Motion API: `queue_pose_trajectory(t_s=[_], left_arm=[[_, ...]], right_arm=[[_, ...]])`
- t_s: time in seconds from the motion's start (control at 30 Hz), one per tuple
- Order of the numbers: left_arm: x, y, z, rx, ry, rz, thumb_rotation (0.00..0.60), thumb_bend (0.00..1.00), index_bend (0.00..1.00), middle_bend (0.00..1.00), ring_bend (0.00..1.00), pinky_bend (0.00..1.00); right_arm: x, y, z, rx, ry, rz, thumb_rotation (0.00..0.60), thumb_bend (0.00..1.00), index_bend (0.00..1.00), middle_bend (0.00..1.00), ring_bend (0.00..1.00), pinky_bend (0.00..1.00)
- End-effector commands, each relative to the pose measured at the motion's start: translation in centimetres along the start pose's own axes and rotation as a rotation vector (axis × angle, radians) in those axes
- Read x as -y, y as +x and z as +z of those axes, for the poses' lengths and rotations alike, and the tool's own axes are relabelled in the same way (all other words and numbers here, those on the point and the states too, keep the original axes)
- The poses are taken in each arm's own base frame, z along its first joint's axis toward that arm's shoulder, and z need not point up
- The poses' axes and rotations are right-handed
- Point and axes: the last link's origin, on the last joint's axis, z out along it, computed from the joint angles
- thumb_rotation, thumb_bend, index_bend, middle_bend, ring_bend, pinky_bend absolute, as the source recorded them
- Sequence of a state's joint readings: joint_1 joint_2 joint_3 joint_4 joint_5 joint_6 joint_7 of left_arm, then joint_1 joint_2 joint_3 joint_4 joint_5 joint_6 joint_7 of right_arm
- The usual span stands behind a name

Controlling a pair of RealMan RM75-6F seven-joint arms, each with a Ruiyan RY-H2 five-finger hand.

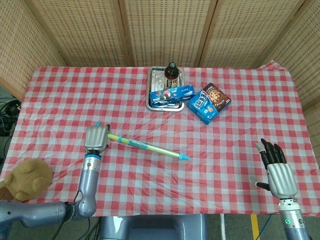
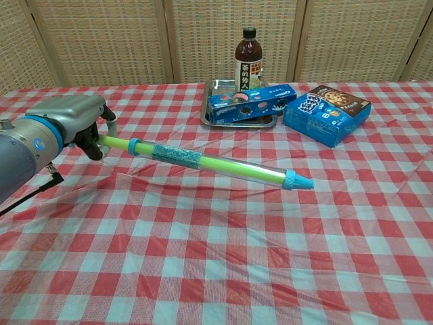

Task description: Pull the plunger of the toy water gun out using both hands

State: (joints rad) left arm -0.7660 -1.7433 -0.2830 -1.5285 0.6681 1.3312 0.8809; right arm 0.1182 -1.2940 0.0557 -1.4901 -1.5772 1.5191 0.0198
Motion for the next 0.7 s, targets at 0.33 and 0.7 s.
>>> queue_pose_trajectory(t_s=[0.33,0.7], left_arm=[[1.8,3.7,-0.4,-0.074,0.052,-0.022,0.6,0.64,0.83,0.94,0.85,0.72],[1.2,7.9,0.8,-0.11,0.078,-0.046,0.6,0.64,0.83,0.94,0.85,0.72]], right_arm=[[1.2,0.5,1.9,-0.003,0.012,0.001,0.6,0.11,0.1,0.0,0.0,0.0],[6.7,3.8,6.9,-0.07,0.068,-0.04,0.6,0.12,0.24,0.39,0.4,0.25]])
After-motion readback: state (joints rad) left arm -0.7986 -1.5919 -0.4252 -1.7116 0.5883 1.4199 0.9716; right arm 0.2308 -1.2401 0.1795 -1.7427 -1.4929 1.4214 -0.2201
